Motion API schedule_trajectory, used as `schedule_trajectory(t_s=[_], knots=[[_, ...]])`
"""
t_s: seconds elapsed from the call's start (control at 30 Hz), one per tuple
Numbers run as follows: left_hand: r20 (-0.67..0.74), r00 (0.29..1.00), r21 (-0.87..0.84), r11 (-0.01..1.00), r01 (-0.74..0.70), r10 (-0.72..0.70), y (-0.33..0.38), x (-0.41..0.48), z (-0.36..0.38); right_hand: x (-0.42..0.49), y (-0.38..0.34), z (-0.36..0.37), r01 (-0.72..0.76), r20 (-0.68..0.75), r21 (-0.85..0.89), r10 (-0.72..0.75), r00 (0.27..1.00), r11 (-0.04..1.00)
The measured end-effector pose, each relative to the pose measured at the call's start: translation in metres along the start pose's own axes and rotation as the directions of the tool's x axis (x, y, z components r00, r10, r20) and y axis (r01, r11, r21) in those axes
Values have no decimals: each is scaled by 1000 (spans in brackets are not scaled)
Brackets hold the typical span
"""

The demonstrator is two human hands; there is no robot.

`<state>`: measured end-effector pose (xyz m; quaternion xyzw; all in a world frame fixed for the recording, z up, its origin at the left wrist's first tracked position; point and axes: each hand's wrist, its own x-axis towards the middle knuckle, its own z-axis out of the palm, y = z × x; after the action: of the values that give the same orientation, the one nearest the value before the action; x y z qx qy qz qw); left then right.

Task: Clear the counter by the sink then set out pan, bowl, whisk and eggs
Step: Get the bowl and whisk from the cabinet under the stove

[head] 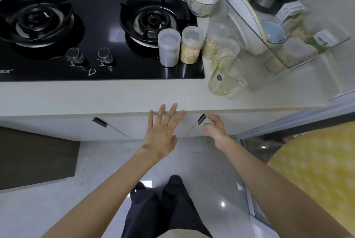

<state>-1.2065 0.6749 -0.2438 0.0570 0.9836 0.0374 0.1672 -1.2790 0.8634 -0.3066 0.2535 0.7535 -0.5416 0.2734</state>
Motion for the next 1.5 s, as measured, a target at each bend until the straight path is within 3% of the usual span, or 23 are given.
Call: schedule_trajectory(t_s=[0.13,0.4,0.63,0.87,0.97,1.1,1.27,1.5], knots=[[-11,1000,-5,1000,10,-10,-4,-1,-1,5,9,2,31,57,-69,-27,998,997],[-135,990,-108,993,-52,37,-8,-16,14,-13,28,-3,131,29,-302,-128,991,944],[-32,994,-165,981,-106,102,12,-65,32,-71,89,-26,87,-102,-490,-156,982,868],[62,982,-110,979,-173,180,46,-98,45,-124,143,-43,49,-310,-396,-184,933,917],[73,978,-103,977,-188,196,59,-104,46,-133,152,-53,109,-319,-395,-247,915,912],[80,977,-80,978,-193,199,79,-107,46,-133,153,-67,214,-257,-538,-401,880,815],[90,982,-70,985,-159,165,106,-103,47,-123,153,-86,235,-110,-691,-421,900,684],[108,991,-83,994,-72,81,167,-99,50,-134,177,-133,303,7,-857,-578,816,417]])
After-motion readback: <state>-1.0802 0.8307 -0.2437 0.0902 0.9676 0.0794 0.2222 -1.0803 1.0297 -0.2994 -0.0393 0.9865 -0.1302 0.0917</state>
